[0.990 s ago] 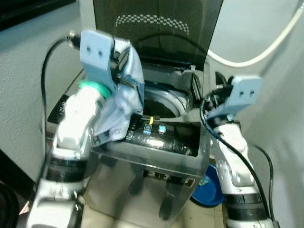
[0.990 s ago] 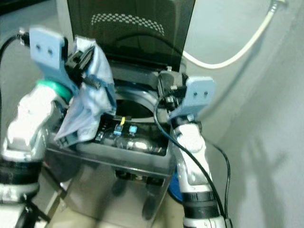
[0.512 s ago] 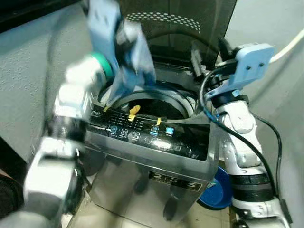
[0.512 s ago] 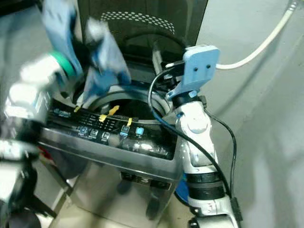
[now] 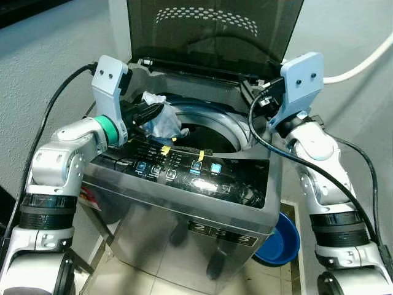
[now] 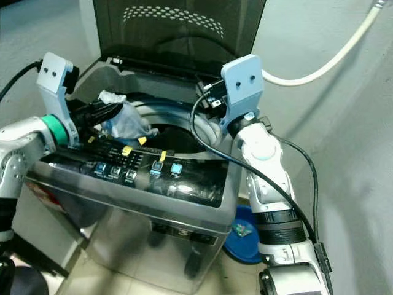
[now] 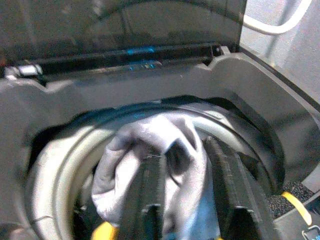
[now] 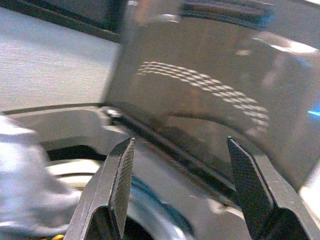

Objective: Clothes washing

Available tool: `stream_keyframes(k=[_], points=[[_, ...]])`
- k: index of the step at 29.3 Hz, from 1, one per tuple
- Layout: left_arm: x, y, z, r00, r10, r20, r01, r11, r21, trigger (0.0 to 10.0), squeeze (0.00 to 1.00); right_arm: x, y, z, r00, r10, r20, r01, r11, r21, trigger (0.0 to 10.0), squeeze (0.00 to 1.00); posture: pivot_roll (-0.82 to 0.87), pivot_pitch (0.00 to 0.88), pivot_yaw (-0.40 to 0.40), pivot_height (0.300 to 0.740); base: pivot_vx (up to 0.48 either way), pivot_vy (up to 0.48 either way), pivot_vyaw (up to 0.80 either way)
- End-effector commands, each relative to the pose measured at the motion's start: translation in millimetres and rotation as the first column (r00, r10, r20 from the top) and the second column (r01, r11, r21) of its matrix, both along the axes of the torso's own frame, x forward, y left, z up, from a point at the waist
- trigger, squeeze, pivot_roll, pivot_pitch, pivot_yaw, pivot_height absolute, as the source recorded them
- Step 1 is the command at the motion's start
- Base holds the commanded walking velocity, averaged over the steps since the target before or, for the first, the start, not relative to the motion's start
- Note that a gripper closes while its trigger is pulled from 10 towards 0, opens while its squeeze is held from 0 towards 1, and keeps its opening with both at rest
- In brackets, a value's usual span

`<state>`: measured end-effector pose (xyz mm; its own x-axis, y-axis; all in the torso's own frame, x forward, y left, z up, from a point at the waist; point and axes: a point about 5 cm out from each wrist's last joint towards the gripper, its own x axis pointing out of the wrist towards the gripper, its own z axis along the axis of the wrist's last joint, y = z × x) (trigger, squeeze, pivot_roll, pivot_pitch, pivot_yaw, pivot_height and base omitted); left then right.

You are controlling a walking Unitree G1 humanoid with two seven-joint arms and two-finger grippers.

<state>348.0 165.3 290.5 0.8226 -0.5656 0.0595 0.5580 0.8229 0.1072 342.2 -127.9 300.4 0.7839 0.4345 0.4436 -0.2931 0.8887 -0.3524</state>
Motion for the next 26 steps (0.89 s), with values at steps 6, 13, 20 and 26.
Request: stream_keyframes(k=[6, 13, 20, 26], points=[[-7.7, 3.9, 1.3, 0.999, 0.032, 0.028, -0.033, 0.999, 0.008, 10.0, 1.0, -9.6, -0.4, -2.3, 0.997, 0.078, -0.006, -0.078, 0.997, -0.024, 10.0, 0.0, 0.08, 0.057, 0.011, 0.74, 0.0, 0.0, 0.0], [-18.6, 1.3, 10.3, 0.989, 0.041, 0.14, -0.041, 0.999, -0.004, 10.0, 0.0, -28.6, -0.9, -3.7, 0.976, 0.219, 0.002, -0.219, 0.975, -0.041, 10.0, 0.0, 0.09, 0.048, 0.025, 0.74, 0.0, 0.0, 0.0], [-35.2, -21.9, 5.5, 0.951, 0.064, 0.302, -0.083, 0.995, 0.052, 10.0, 0.0, -32.0, -3.9, -10.1, 0.987, 0.157, 0.016, -0.158, 0.987, 0.041, 10.0, 0.0, 0.09, 0.034, 0.023, 0.74, 0.0, 0.0, 0.0], [-36.3, -19.1, -3.5, 0.936, 0.224, 0.272, -0.213, 0.975, -0.068, 10.0, 0.0, -29.7, -3.9, -22.4, 1.0, 0.013, 0.005, -0.014, 0.987, 0.158, 10.0, 0.0, 0.11, 0.03, 0.025, 0.74, 0.0, 0.0, 0.0]])
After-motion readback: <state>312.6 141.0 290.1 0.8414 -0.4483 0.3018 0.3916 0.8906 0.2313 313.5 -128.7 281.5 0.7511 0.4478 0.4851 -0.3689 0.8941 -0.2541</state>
